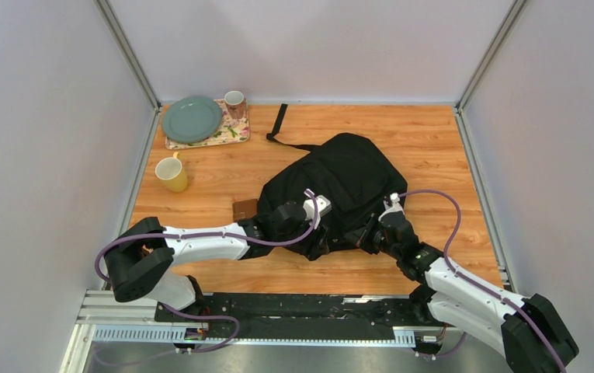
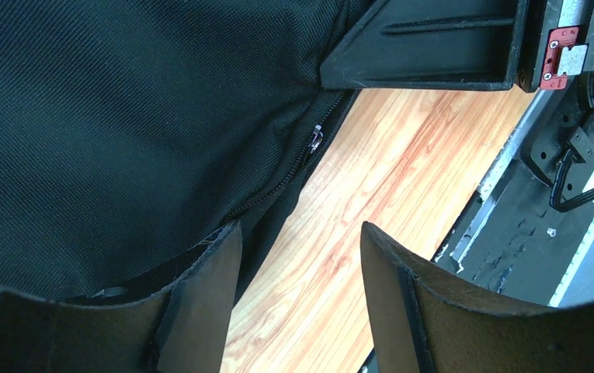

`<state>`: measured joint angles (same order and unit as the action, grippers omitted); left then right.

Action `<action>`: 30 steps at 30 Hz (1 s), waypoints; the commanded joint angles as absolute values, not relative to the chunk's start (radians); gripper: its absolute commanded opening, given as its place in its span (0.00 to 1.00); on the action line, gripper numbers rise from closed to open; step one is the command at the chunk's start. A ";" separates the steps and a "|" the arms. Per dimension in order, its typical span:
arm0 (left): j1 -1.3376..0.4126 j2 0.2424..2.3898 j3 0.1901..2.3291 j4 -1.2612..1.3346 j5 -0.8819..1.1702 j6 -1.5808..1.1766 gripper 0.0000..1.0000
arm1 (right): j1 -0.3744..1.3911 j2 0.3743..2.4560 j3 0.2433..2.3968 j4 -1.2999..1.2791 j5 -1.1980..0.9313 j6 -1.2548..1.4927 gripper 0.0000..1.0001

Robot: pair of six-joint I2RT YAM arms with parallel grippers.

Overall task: Pack the student bag
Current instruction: Zip the student bag at the center of the board.

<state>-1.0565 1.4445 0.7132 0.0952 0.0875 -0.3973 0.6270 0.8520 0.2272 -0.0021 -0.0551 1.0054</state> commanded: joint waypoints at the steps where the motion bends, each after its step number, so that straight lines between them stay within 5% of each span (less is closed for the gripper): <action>1: -1.043 1.427 0.744 0.081 0.052 -0.364 0.67 | 0.630 0.857 0.252 0.040 -0.095 0.997 0.04; 30: -1.012 1.522 0.795 0.075 0.181 -0.305 0.70 | 0.632 0.857 0.259 0.032 -0.100 0.996 0.04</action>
